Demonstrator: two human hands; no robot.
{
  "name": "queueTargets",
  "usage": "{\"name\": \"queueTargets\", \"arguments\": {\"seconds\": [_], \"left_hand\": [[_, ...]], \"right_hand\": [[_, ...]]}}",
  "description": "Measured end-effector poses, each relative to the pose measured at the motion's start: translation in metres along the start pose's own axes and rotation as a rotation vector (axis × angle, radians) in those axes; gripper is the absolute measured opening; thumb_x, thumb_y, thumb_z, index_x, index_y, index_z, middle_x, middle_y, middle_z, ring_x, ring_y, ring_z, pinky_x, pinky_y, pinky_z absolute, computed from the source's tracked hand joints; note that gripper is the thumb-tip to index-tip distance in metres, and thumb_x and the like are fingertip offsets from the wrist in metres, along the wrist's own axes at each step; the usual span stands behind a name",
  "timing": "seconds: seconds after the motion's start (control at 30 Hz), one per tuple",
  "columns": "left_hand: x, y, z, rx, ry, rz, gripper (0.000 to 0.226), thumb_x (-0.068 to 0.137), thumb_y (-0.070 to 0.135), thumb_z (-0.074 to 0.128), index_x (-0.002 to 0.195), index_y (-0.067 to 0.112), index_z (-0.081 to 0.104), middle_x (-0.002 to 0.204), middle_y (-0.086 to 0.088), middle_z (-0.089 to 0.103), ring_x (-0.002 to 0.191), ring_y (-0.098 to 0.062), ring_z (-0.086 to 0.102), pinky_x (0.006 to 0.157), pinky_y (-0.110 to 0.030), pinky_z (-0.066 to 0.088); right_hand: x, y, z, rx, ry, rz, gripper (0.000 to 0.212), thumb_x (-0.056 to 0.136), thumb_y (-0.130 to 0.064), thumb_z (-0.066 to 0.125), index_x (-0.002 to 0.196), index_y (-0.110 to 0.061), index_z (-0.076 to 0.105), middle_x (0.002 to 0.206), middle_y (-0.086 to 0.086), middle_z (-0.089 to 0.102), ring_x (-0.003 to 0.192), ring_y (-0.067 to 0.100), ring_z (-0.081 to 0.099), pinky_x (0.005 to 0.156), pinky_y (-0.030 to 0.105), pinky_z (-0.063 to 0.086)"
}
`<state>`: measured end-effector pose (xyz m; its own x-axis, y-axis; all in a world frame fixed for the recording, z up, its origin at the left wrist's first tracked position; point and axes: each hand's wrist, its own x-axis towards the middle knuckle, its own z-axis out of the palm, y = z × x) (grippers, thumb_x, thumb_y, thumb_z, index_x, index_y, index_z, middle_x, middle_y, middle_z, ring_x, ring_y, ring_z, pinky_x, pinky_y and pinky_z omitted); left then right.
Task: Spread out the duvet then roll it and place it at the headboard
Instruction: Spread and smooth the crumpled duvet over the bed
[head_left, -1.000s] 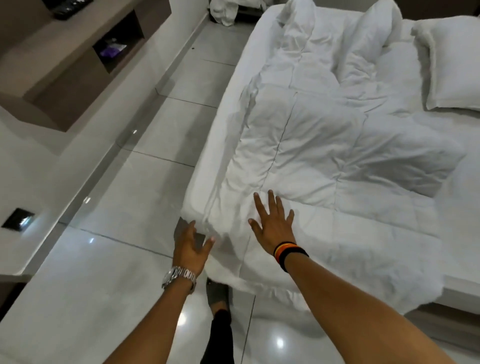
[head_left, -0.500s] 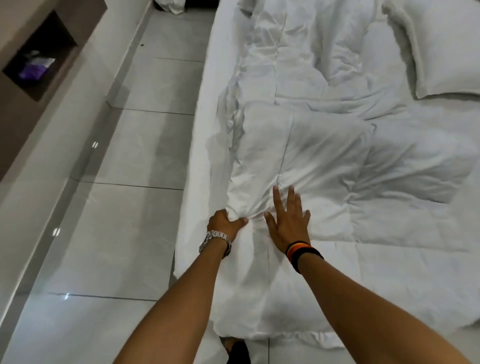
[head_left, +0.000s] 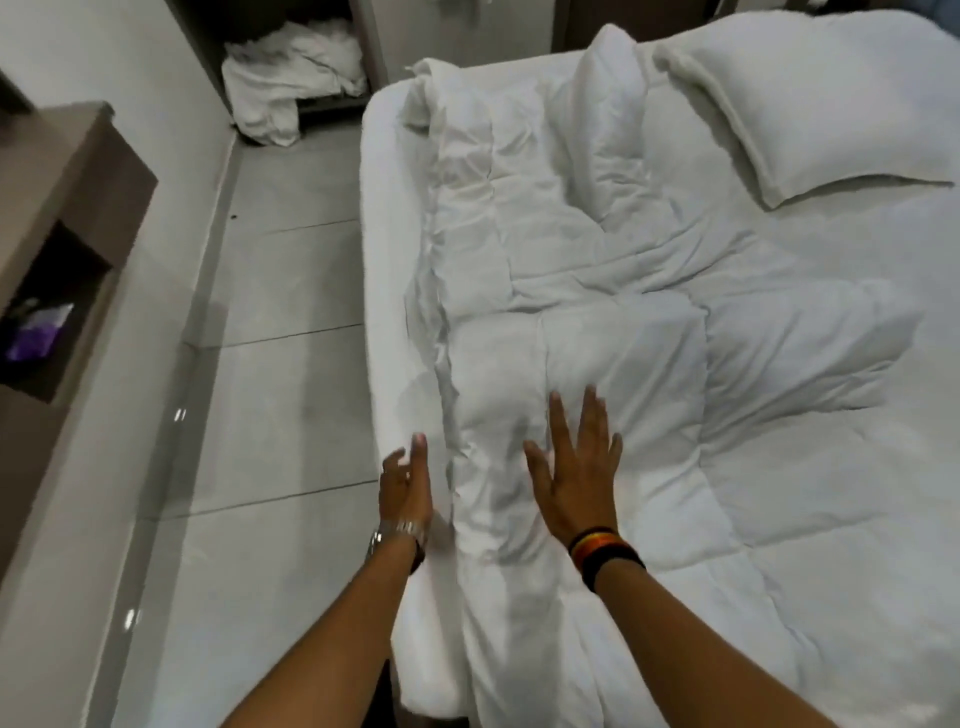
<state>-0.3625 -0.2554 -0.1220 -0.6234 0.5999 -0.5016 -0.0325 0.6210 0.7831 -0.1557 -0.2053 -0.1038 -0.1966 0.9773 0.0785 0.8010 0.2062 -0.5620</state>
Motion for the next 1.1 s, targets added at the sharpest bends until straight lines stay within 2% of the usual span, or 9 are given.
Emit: {"name": "queueTargets", "arguments": {"seconds": [0.13,0.23,0.33,0.4,0.6,0.73,0.83,0.97,1.1], "left_hand": [[0.115,0.092,0.023,-0.071,-0.110,-0.022,0.109,0.076,0.090,0.051,0.161,0.030,0.023,0.164,-0.004,0.036,0.145,-0.028,0.041,0.113,-0.042,0.033],[0.186,0.151,0.045,0.021,-0.219,-0.048,0.131,0.065,0.092,0.061,0.165,0.029,0.005,0.171,-0.008,0.022,0.152,-0.034,0.032,0.122,-0.054,0.028],[0.224,0.183,0.083,0.059,-0.385,-0.096,0.154,0.049,0.090,0.073,0.164,0.025,-0.006,0.165,-0.009,0.034,0.139,-0.036,0.049,0.114,-0.046,0.040],[0.233,0.182,0.106,0.097,-0.430,-0.057,0.152,0.049,0.080,0.084,0.163,0.017,0.006,0.158,-0.008,0.044,0.136,-0.032,0.052,0.107,-0.036,0.043],[0.264,0.206,0.076,-0.005,-0.310,0.211,0.073,0.062,0.050,0.091,0.123,0.012,0.073,0.120,-0.006,0.075,0.110,-0.023,0.071,0.095,-0.034,0.057],[0.297,0.248,-0.001,-0.045,-0.222,0.323,0.073,0.057,0.045,0.095,0.120,0.013,0.074,0.118,-0.003,0.076,0.109,-0.018,0.072,0.097,-0.030,0.055],[0.315,0.247,-0.035,0.051,-0.308,0.264,0.100,0.049,0.055,0.095,0.135,0.016,0.064,0.129,-0.006,0.071,0.118,-0.025,0.067,0.101,-0.033,0.052],[0.351,0.262,-0.028,0.069,-0.436,0.039,0.143,0.047,0.087,0.079,0.161,0.020,0.024,0.153,-0.002,0.047,0.139,-0.028,0.050,0.114,-0.042,0.040],[0.429,0.316,0.020,-0.138,-0.402,-0.193,0.144,0.045,0.106,0.054,0.161,0.025,0.029,0.158,-0.007,0.045,0.137,-0.034,0.051,0.115,-0.050,0.040]], "right_hand": [[0.109,-0.046,0.016,-0.106,0.215,-0.015,0.076,0.102,-0.069,0.039,0.167,-0.033,0.020,0.175,0.014,-0.002,0.161,0.034,-0.003,0.119,0.072,0.003],[0.164,-0.059,0.044,-0.291,0.047,0.083,0.085,0.095,-0.082,0.027,0.167,-0.041,0.008,0.175,0.010,-0.007,0.161,0.035,-0.008,0.116,0.078,-0.005],[0.175,-0.054,0.072,-0.417,-0.118,0.183,0.087,0.091,-0.087,0.015,0.165,-0.045,0.001,0.175,0.006,-0.011,0.160,0.032,-0.014,0.114,0.080,-0.003],[0.170,-0.049,0.086,-0.455,-0.158,0.217,0.088,0.089,-0.089,0.013,0.165,-0.046,0.002,0.175,0.004,-0.011,0.160,0.031,-0.015,0.114,0.079,-0.002],[0.168,-0.068,0.083,-0.365,-0.034,0.230,0.085,0.093,-0.087,0.021,0.165,-0.045,0.007,0.176,0.006,-0.001,0.162,0.030,-0.006,0.117,0.077,0.000],[0.150,-0.094,0.090,-0.293,-0.219,0.258,0.083,0.092,-0.088,0.018,0.162,-0.051,-0.007,0.173,-0.003,-0.020,0.161,0.023,-0.014,0.118,0.075,0.002],[0.143,-0.105,0.106,-0.291,-0.409,0.330,0.087,0.091,-0.087,0.023,0.162,-0.050,-0.009,0.169,-0.005,-0.030,0.160,0.022,-0.019,0.117,0.076,-0.001],[0.198,-0.137,0.100,-0.281,0.033,0.298,0.079,0.097,-0.079,0.030,0.159,-0.032,0.042,0.170,0.011,0.029,0.154,0.032,0.030,0.120,0.072,0.009],[0.333,-0.144,0.087,-0.188,0.317,0.265,0.074,0.101,-0.074,0.031,0.164,-0.033,0.030,0.174,0.008,0.012,0.160,0.029,0.015,0.125,0.065,0.006]]}}
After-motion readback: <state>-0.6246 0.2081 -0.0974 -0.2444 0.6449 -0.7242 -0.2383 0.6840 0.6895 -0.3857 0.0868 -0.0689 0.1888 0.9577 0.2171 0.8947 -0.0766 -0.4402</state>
